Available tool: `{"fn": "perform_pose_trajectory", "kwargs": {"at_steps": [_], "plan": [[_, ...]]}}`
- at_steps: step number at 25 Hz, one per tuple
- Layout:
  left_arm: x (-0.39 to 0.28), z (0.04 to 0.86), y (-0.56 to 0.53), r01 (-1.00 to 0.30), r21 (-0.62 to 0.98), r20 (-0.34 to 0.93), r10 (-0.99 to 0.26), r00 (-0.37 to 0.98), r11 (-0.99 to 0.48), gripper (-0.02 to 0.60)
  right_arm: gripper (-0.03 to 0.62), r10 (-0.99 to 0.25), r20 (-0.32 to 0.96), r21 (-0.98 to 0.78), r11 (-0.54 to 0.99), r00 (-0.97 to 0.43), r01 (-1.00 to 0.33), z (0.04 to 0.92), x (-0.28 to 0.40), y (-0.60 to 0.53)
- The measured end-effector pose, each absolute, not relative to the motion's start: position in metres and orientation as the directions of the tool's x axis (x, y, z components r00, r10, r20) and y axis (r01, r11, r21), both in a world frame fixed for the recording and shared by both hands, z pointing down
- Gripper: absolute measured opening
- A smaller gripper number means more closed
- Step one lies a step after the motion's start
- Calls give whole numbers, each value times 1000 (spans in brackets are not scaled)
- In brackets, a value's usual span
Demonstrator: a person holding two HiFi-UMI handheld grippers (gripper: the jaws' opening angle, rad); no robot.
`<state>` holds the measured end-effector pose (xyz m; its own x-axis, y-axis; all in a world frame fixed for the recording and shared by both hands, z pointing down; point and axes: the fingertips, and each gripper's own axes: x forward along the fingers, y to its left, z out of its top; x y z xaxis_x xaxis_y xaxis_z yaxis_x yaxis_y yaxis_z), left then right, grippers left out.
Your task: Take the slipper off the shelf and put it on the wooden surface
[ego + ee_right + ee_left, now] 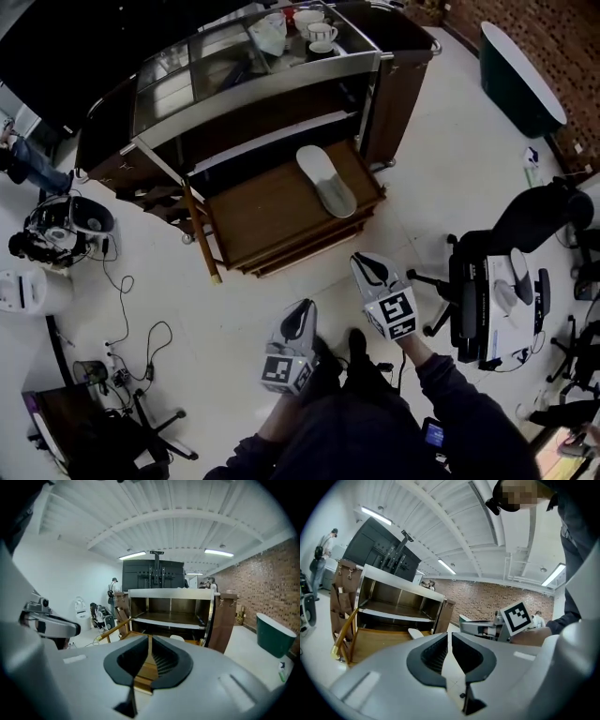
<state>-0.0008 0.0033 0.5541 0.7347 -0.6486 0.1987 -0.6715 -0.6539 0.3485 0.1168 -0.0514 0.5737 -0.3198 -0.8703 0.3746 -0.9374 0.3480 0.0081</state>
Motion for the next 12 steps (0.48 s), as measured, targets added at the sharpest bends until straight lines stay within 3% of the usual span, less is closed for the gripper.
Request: {"fn": "perform_pose_trajectory", "kwargs": {"at_steps": [12], "plan": [[46,548,88,-717,338,222,-688,691,-610,43,0,-854,407,-68,324,-323,-944,576,168,76]]}}
